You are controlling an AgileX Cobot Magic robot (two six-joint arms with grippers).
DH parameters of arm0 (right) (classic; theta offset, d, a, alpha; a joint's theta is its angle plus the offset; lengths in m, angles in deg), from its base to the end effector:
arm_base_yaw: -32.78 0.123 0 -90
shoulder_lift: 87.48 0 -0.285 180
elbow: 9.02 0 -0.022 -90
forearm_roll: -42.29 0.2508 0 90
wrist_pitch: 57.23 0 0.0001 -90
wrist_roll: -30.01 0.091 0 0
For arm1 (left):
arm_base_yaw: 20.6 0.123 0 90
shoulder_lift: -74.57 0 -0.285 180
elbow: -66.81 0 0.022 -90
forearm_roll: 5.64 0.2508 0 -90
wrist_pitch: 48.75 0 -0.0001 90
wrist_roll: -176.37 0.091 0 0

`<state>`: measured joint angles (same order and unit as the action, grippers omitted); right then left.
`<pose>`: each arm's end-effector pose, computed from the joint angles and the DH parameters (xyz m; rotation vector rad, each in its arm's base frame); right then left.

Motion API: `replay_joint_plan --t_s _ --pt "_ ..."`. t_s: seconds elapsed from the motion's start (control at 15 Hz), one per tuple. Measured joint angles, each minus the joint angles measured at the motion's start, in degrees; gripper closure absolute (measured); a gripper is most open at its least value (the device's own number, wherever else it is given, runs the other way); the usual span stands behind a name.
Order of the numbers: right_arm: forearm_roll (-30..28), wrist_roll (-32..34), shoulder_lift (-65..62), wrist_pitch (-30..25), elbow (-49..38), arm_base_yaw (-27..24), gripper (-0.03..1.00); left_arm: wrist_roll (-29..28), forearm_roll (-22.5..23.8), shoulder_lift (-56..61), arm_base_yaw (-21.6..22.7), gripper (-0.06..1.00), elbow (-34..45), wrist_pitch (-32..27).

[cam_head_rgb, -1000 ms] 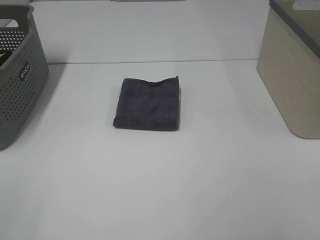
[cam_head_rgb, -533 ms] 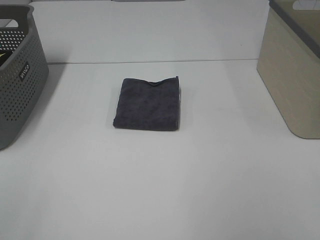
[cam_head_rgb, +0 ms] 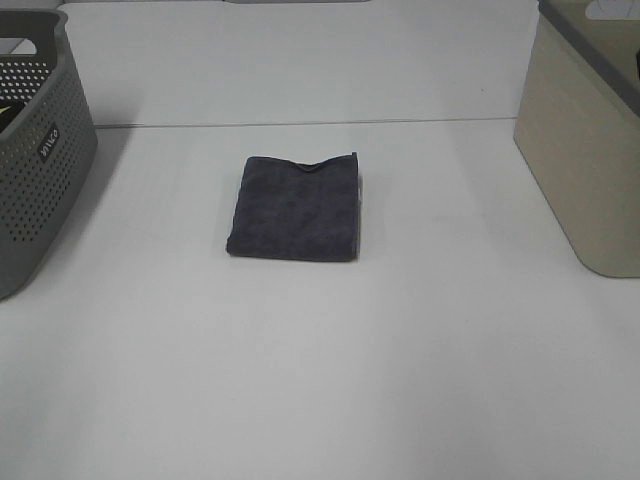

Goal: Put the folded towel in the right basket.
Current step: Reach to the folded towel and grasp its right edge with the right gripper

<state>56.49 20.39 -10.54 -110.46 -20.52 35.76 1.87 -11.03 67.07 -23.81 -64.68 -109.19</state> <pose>0.2407 0.0305 0.3602 -0.1717 2.4451 0.2580 -0.0061 -0.0071 0.2783 0.1585 2.0238 -0.0872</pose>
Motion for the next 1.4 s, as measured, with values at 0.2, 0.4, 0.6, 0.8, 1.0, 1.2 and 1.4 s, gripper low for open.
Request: replay_joint_plan --t_s 0.2,0.4,0.6,0.8,1.0,1.2,1.4 --pt "7.39 -3.09 8.71 -0.52 7.56 0.00 0.34 0.00 0.00 0.00 0.00 -0.03 0.00 0.00" --pt "10.66 -4.98 19.02 -1.72 13.69 2.98 0.34 0.00 0.00 0.00 0.00 -0.03 0.00 0.00" --pt "9.80 -1.03 28.07 -2.01 17.36 10.31 0.34 0.00 0.00 0.00 0.00 -0.03 0.00 0.00" --pt "12.15 2.92 39.65 -1.49 19.02 12.89 0.34 0.00 0.00 0.00 0.00 -0.03 0.00 0.00" --pt "17.02 2.06 46.01 1.95 19.02 12.89 0.34 0.00 0.00 0.00 0.00 -0.03 0.00 0.00" --pt "23.03 -2.92 53.63 2.81 22.06 12.89 0.34 0.00 0.00 0.00 0.00 -0.03 0.00 0.00" --pt "24.35 -3.90 60.33 1.38 28.53 12.89 0.34 0.00 0.00 0.00 0.00 -0.03 0.00 0.00"
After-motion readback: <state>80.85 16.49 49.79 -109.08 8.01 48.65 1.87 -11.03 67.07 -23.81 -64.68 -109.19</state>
